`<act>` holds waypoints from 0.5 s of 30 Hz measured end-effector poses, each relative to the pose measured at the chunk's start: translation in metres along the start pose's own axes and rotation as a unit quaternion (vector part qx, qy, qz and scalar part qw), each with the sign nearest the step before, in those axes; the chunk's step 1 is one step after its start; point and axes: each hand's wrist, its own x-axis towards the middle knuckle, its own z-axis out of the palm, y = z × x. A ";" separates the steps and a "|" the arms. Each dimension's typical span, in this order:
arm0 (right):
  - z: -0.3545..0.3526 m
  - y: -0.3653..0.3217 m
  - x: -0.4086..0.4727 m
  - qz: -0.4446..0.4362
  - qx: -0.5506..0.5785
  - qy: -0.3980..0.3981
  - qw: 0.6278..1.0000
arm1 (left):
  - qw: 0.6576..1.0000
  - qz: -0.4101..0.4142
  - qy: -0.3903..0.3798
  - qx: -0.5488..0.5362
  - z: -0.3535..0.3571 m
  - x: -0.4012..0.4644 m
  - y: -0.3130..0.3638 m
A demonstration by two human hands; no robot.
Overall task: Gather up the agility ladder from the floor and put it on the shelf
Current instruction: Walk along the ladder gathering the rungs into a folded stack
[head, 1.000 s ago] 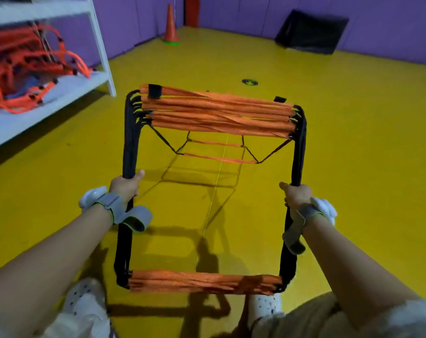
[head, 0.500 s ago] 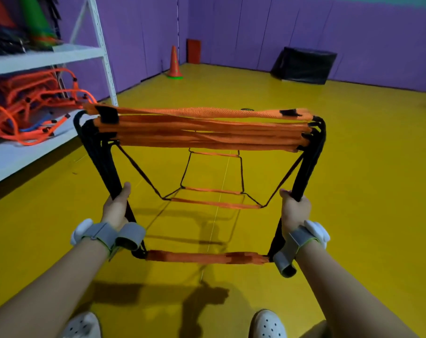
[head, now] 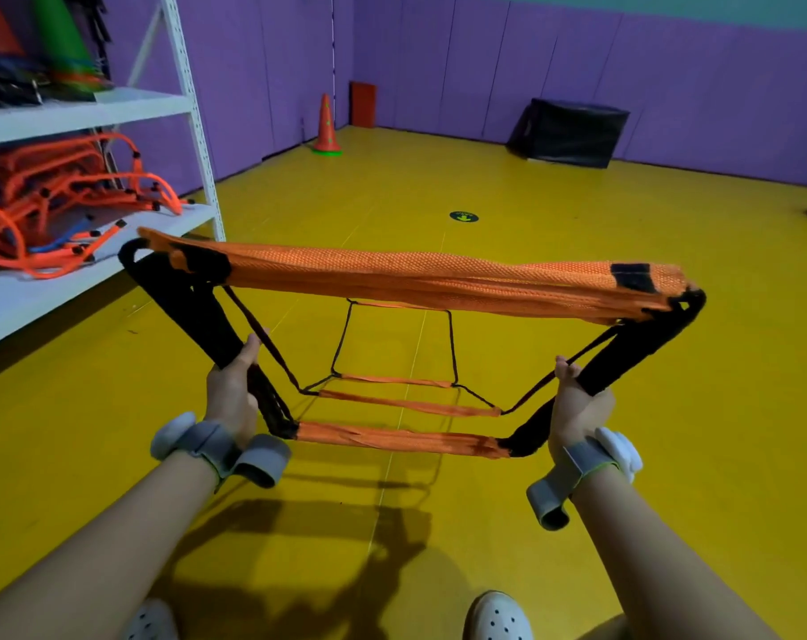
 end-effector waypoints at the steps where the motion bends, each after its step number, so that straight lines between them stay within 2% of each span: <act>1: -0.002 0.001 0.001 0.008 -0.012 0.006 1.000 | 1.000 0.000 -0.009 0.008 0.002 -0.002 0.000; 4: -0.006 0.004 0.004 0.028 -0.043 0.013 0.999 | 0.999 0.007 -0.031 0.018 0.007 -0.005 -0.004; 10: -0.005 0.014 0.014 0.018 -0.118 0.015 0.993 | 1.000 -0.008 0.001 0.022 0.014 -0.009 -0.012; 15: -0.007 0.029 0.019 0.021 -0.149 -0.031 0.988 | 0.998 -0.028 0.039 0.048 0.013 -0.009 -0.021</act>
